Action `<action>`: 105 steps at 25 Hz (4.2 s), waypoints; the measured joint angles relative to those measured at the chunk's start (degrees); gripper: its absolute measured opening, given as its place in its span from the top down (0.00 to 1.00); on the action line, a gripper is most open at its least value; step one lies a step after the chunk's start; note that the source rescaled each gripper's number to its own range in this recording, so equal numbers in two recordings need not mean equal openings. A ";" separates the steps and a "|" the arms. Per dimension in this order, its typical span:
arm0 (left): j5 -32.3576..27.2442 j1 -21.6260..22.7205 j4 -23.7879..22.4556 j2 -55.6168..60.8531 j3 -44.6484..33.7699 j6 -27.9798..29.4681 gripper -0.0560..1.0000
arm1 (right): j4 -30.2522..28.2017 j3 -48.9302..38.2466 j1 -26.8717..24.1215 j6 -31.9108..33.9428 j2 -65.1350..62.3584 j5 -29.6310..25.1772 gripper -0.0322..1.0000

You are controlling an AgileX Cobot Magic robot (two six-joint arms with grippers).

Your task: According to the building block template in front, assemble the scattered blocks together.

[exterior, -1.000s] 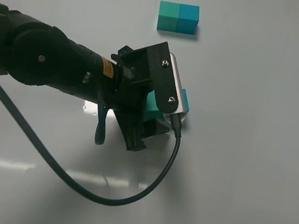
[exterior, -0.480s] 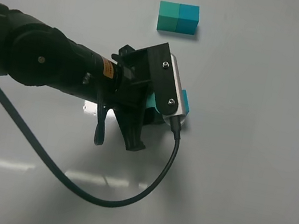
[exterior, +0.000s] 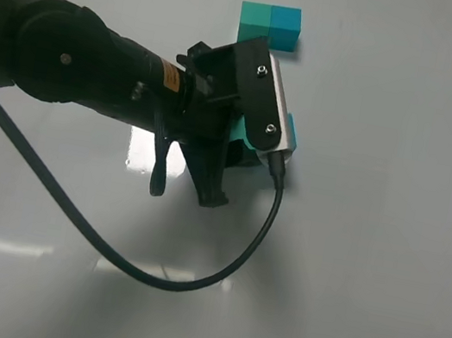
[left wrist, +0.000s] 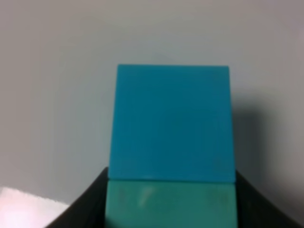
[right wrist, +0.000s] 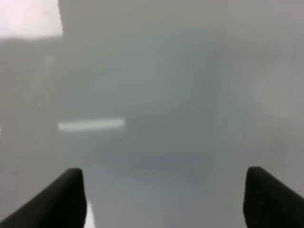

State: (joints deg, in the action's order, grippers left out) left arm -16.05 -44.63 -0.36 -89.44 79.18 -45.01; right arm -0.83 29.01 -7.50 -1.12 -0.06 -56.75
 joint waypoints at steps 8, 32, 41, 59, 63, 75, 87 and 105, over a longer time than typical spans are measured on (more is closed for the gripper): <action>2.03 -0.52 1.87 -1.83 0.04 -2.45 0.94 | 0.00 0.00 0.00 0.00 0.00 0.00 0.81; 4.06 -1.32 5.41 -5.32 0.62 -3.81 0.94 | 0.00 0.00 0.00 0.00 0.00 0.00 0.81; 4.55 -1.45 5.41 -5.43 0.62 -3.57 0.81 | 0.00 0.00 0.00 0.00 0.00 0.00 0.81; 4.43 -2.30 5.04 -5.31 0.62 -3.39 0.23 | 0.00 0.00 0.00 0.05 0.00 0.00 0.93; 4.70 -2.30 4.33 -3.85 0.56 -2.93 0.23 | 0.00 0.00 0.00 0.05 0.00 0.00 0.93; 3.25 -3.78 2.22 4.85 0.65 3.20 0.22 | -0.05 0.00 0.00 0.05 0.00 0.00 0.93; -17.31 -1.07 -27.32 10.76 8.79 34.95 0.23 | -0.05 0.00 0.00 0.05 0.00 0.00 0.95; -53.46 25.91 -30.52 27.65 9.23 58.66 0.28 | -0.02 0.00 0.00 0.05 0.00 0.00 0.90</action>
State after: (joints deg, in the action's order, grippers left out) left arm -69.52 -18.72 -30.89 -61.78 88.41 13.65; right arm -0.85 29.01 -7.50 -1.07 -0.06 -56.75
